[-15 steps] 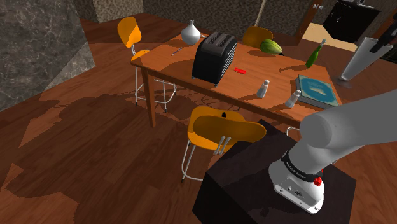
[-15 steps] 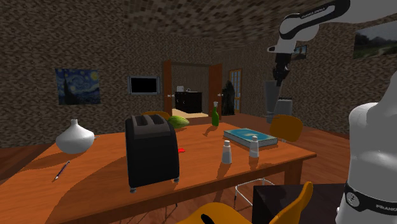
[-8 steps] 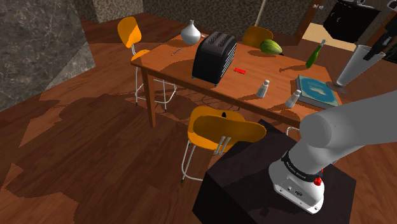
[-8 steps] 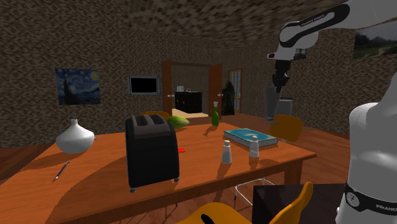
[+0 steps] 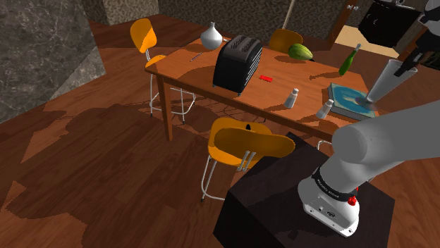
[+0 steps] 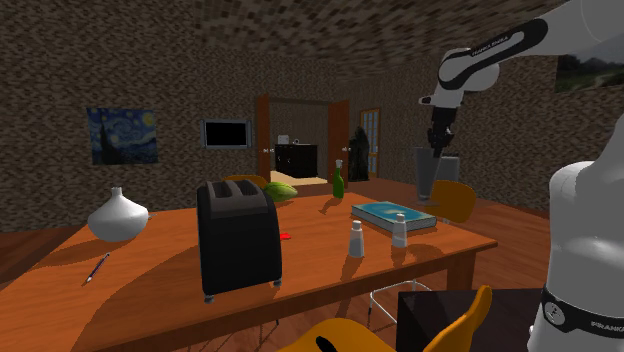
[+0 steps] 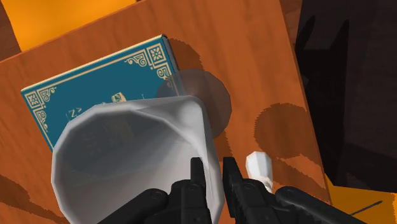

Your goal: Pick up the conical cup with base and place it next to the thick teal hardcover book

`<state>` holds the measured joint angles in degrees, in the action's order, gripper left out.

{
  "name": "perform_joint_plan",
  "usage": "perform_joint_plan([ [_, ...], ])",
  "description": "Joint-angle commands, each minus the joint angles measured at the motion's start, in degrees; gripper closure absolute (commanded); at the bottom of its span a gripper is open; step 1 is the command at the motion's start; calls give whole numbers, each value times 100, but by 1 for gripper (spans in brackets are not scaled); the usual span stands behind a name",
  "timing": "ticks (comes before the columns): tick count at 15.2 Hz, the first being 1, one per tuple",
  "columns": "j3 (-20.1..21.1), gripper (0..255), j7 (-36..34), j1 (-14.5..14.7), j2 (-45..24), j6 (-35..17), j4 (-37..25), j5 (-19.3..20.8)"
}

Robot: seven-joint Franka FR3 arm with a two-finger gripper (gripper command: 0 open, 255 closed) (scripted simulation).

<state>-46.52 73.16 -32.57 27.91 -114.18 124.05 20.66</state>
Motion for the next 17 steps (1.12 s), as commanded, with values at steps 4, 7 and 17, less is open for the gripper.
perform_joint_plan([
  [4, -135, 255, -3, 0, -60, -396, 322, 44],
  [7, -221, 255, -2, 5, -109, -633, 510, 67],
  [17, -574, 255, 46, 82, -386, -1461, 1065, 85],
])
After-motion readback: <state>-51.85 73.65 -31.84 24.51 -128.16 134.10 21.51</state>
